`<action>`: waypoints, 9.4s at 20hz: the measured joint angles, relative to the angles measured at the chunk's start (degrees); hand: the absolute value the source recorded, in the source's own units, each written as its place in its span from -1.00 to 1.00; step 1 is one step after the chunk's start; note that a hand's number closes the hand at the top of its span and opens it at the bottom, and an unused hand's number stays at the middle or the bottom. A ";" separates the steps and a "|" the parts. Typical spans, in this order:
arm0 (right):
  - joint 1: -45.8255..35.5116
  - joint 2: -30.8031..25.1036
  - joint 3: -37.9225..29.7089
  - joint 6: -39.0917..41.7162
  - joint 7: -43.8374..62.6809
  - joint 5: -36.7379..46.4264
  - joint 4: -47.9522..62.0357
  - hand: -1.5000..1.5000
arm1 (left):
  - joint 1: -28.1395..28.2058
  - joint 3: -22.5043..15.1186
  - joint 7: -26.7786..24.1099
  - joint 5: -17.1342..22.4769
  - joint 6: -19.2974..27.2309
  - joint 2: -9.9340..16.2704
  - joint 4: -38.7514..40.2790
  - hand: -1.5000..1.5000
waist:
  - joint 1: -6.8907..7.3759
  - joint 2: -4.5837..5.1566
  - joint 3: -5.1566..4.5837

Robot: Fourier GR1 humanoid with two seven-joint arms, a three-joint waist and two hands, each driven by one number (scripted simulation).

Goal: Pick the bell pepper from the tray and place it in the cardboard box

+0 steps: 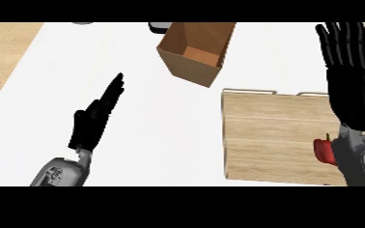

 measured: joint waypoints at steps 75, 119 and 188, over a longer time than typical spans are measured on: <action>12.53 -20.66 6.68 14.11 -57.69 22.75 44.85 -1.00 | 3.83 17.12 -4.07 -7.73 3.56 12.40 10.79 0.00 | -0.20 0.78 -0.74; -43.42 -12.10 6.06 4.12 -38.68 45.96 73.72 1.00 | 2.98 17.62 -3.43 -11.97 2.07 8.63 9.51 0.00 | 1.62 1.29 -0.49; -55.31 -7.09 -19.25 19.24 -22.90 27.64 91.84 -1.00 | -1.88 19.60 -3.26 -15.09 -0.96 6.20 11.02 0.00 | 4.51 3.47 -0.34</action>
